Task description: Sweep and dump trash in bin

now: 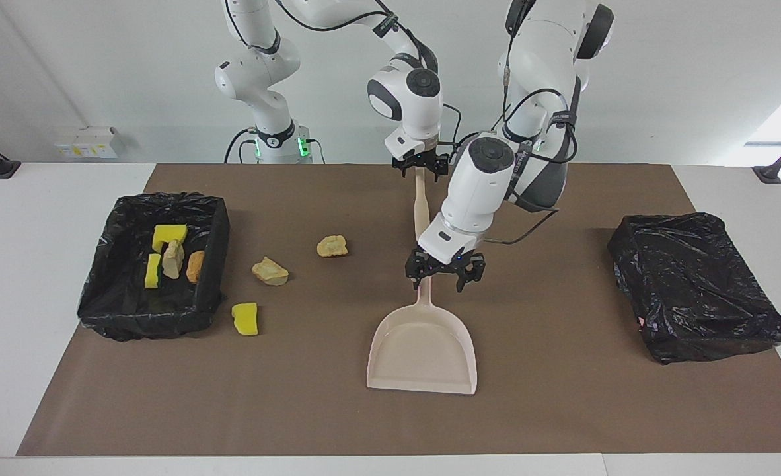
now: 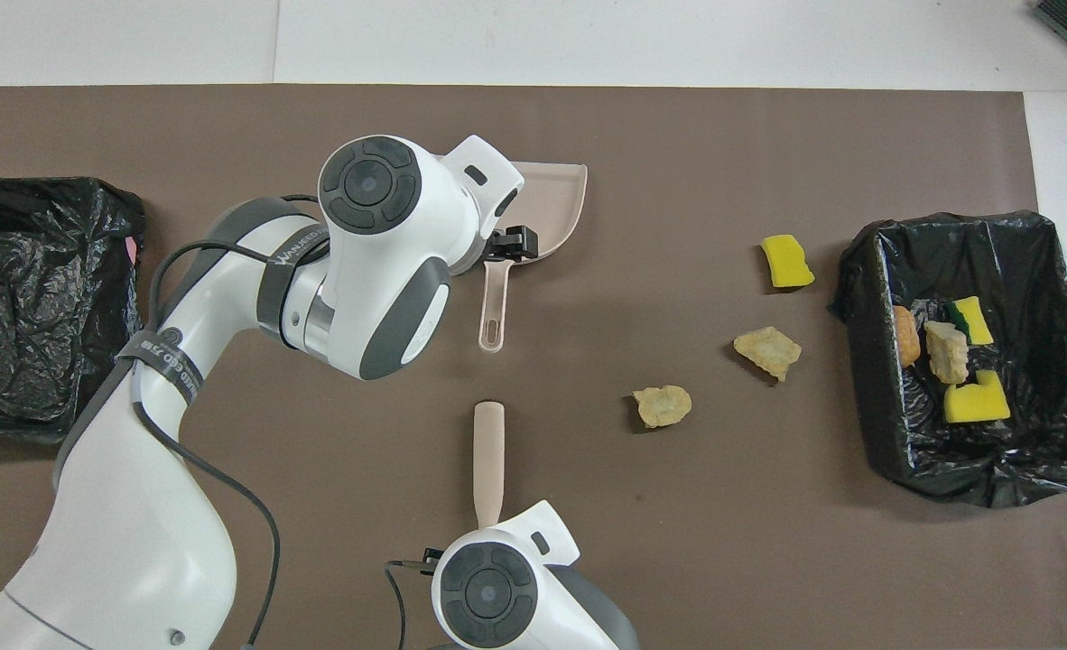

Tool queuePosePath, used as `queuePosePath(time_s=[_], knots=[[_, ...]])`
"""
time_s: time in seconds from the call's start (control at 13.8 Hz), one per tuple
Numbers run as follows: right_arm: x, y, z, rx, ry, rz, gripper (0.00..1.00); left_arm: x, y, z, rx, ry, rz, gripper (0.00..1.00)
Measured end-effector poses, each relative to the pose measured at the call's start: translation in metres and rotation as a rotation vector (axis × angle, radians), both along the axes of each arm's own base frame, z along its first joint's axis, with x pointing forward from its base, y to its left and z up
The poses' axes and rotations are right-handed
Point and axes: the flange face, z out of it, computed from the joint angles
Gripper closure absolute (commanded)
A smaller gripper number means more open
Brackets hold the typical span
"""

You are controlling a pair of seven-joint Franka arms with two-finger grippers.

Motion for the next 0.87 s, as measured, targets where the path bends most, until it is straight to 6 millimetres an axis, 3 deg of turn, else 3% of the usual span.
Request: queuePosePath(time_s=[0.15,0.22,0.29,0.36,0.44,0.51,0.73,0.87], knots=[[0.0,-0.002,-0.002,-0.004,0.003,-0.002,0.44,-0.015,-0.012,-0.022,0.023,0.037,-0.025,0.0],[0.001,-0.003,-0.003,-0.005,0.003,-0.001,0.53,-0.022,-0.015,-0.035,0.036,0.057,-0.034,0.0],[0.001,-0.004,-0.003,-0.006,0.004,-0.002,0.69,-0.028,-0.017,-0.046,0.048,0.076,-0.04,0.06],[0.001,-0.004,-0.004,-0.006,0.004,-0.003,0.91,-0.032,-0.017,-0.052,0.055,0.087,-0.041,0.24],[0.002,-0.005,-0.004,-0.006,0.004,-0.004,1.0,-0.032,-0.017,-0.054,0.058,0.091,-0.038,0.54],[0.003,-0.005,-0.003,-0.005,0.003,-0.005,1.0,-0.032,-0.016,-0.054,0.058,0.091,-0.028,1.0],[0.009,-0.008,0.005,0.008,-0.01,-0.016,1.0,-0.028,-0.012,-0.052,0.059,0.088,-0.009,1.0],[0.024,-0.028,0.021,-0.008,0.003,-0.046,1.0,-0.028,-0.011,-0.051,0.063,0.083,-0.013,1.0]])
